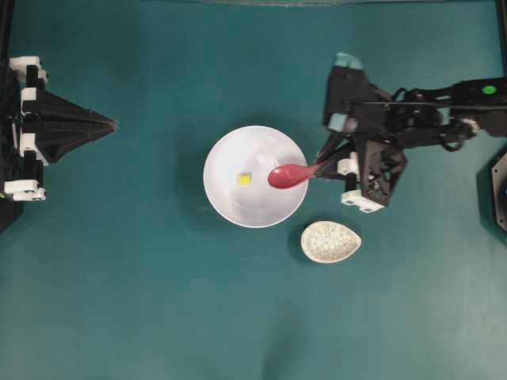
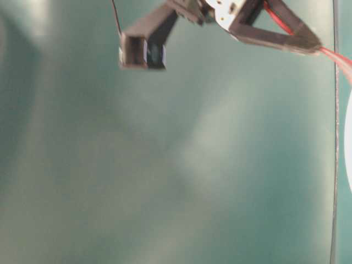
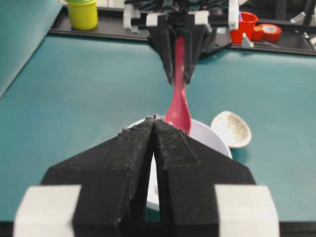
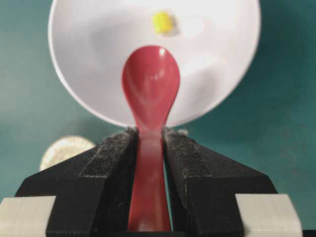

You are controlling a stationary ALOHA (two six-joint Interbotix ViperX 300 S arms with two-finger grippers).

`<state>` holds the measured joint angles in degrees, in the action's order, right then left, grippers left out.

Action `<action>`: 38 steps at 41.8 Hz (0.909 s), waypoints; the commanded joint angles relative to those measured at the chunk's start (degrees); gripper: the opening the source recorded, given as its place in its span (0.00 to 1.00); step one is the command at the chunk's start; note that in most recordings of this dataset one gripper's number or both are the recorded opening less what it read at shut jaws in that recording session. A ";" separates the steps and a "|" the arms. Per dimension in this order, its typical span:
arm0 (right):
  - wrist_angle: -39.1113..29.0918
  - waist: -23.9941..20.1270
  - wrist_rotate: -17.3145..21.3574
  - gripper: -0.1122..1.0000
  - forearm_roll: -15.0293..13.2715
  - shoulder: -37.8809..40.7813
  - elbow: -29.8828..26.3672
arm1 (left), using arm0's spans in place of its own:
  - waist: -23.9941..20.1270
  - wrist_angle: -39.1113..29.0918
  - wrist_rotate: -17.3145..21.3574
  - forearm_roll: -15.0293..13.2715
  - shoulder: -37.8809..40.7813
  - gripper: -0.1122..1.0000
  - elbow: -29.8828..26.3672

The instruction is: Scoop the yellow hexagonal prism block from the bowl with a spoon using the right arm.

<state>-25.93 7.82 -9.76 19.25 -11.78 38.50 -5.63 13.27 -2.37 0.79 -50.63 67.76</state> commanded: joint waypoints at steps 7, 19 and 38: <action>-2.11 0.09 0.09 0.33 -2.11 3.43 -5.62 | -0.18 0.53 -0.18 -0.09 0.09 0.10 -1.49; -2.37 0.09 0.09 0.33 -3.16 6.50 -6.50 | -0.18 0.62 -0.70 -0.09 0.09 0.10 -1.49; -0.26 0.09 -0.18 0.33 -3.25 10.81 -8.44 | -0.18 0.62 -0.70 -0.09 0.00 0.10 -1.49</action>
<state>-26.72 7.91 -9.76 16.08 -0.44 31.90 -5.63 13.27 -3.08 0.79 -50.80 67.76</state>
